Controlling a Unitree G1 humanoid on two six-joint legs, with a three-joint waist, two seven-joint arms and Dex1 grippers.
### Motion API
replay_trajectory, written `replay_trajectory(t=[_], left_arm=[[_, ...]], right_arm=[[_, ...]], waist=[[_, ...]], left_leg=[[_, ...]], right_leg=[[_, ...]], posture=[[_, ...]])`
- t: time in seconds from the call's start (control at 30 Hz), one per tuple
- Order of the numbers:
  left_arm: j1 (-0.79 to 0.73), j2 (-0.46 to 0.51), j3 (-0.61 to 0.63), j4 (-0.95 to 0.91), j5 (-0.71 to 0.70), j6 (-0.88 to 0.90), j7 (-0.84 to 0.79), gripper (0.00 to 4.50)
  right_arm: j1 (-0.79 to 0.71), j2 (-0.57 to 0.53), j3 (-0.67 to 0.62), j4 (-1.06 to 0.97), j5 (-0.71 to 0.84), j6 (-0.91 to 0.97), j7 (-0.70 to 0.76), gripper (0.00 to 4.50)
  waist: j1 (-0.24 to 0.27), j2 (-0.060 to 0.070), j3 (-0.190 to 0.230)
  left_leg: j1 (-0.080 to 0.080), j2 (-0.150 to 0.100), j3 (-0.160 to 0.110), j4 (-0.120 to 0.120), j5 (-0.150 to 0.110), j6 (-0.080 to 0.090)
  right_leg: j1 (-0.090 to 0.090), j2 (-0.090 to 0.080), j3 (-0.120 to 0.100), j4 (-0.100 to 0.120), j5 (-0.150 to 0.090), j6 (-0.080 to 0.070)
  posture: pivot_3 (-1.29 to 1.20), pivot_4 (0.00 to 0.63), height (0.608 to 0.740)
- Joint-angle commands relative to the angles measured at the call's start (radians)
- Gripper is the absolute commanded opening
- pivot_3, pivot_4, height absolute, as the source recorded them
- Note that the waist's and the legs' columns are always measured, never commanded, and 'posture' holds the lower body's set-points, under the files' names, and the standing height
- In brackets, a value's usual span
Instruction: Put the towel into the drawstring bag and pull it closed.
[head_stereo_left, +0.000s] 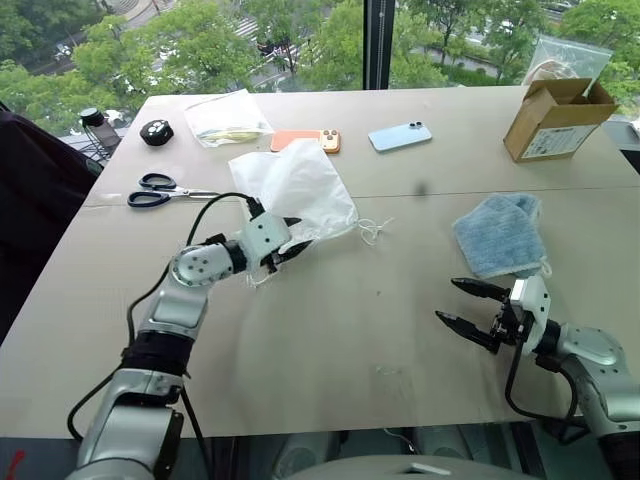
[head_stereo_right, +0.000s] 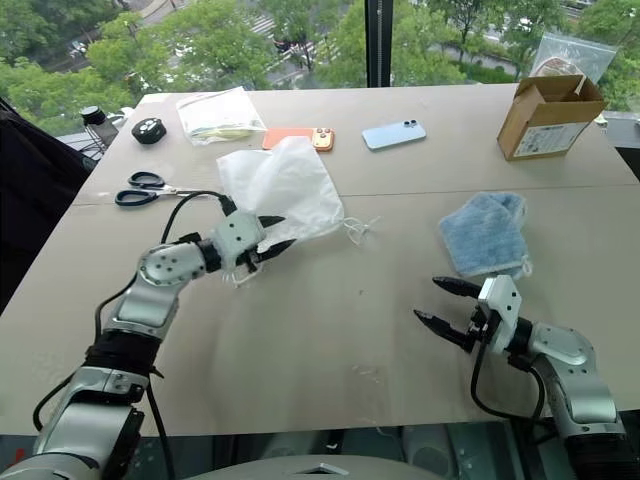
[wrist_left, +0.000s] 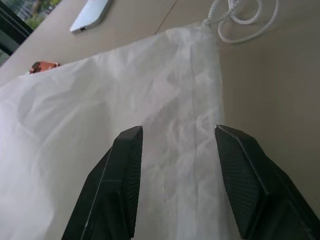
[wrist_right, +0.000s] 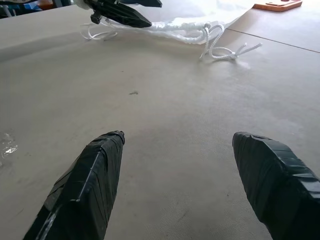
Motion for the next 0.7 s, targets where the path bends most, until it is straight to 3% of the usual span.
replay_trajectory(t=[0.03, 0.3, 0.7], left_arm=[[-0.036, 0.013, 0.008, 0.008, -0.033, 0.028, -0.045, 2.29], [-0.076, 0.03, -0.056, -0.011, -0.013, -0.02, -0.17, 2.29], [-0.136, 0.046, -0.06, 0.105, 0.062, -0.1, -0.099, 2.29]], right_arm=[[0.001, 0.007, -0.01, -0.023, 0.002, -0.021, -0.005, 3.71], [0.019, 0.015, -0.014, -0.03, -0.002, -0.031, -0.018, 3.71], [0.024, 0.015, -0.014, -0.032, -0.004, -0.036, -0.025, 3.71]], waist=[[0.002, 0.0, 0.0], [0.002, 0.0, 0.0], [-0.003, 0.0, 0.0]], left_leg=[[0.0, 0.0, 0.0, 0.0, 0.0, 0.0], [0.0, 0.0, 0.0, 0.0, 0.002, -0.003], [0.0, 0.0, 0.0, 0.0, 0.002, -0.003]], right_leg=[[0.0, 0.0, 0.0, 0.0, 0.0, 0.0], [0.0, 0.0, 0.0, 0.0, 0.0, 0.0], [0.0, 0.0, 0.0, 0.0, 0.0, 0.0]], posture=[[0.0, 0.15, 0.74], [0.0, 0.15, 0.74], [0.0, 0.15, 0.74]])
